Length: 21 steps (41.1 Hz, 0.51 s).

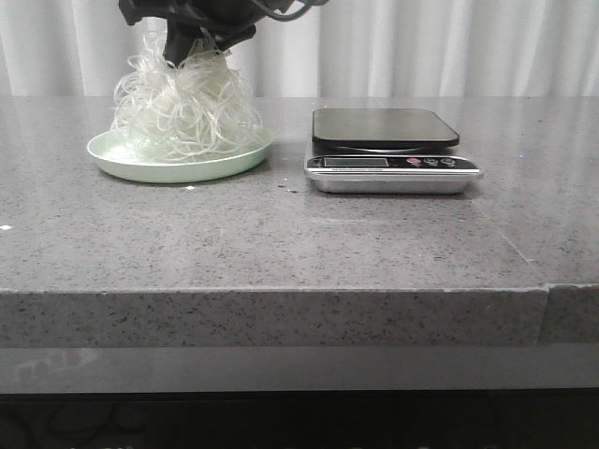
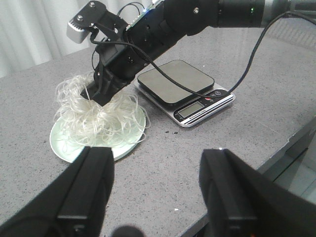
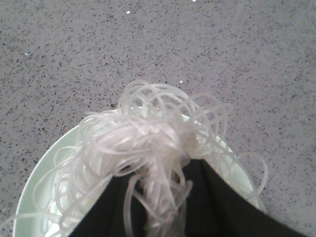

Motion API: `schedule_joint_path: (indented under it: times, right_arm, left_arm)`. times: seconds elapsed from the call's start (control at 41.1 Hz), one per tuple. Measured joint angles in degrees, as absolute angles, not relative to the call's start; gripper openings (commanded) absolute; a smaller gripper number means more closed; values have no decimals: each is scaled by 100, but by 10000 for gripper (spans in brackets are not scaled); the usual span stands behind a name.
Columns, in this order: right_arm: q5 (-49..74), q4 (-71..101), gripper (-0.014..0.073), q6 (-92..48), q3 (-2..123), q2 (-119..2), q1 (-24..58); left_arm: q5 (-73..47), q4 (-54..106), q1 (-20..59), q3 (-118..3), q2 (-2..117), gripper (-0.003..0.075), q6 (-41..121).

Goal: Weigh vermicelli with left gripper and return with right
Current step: 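Lower the vermicelli onto the green plate and open the right gripper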

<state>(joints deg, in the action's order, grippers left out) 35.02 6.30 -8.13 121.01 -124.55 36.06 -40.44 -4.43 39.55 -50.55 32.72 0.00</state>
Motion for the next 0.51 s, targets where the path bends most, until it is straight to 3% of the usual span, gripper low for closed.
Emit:
schedule_joint_path:
  times: [0.122,0.511]
  right_arm:
    - [3511,630,500,-813,12122,-12455,3606]
    - [4147,630,491,-813,12130,-11673,3606]
  left_arm:
    - [-4044,-443,3955,-5055,3272,452,0]
    - [-4044,-443,3955,-5055,3272,452,0]
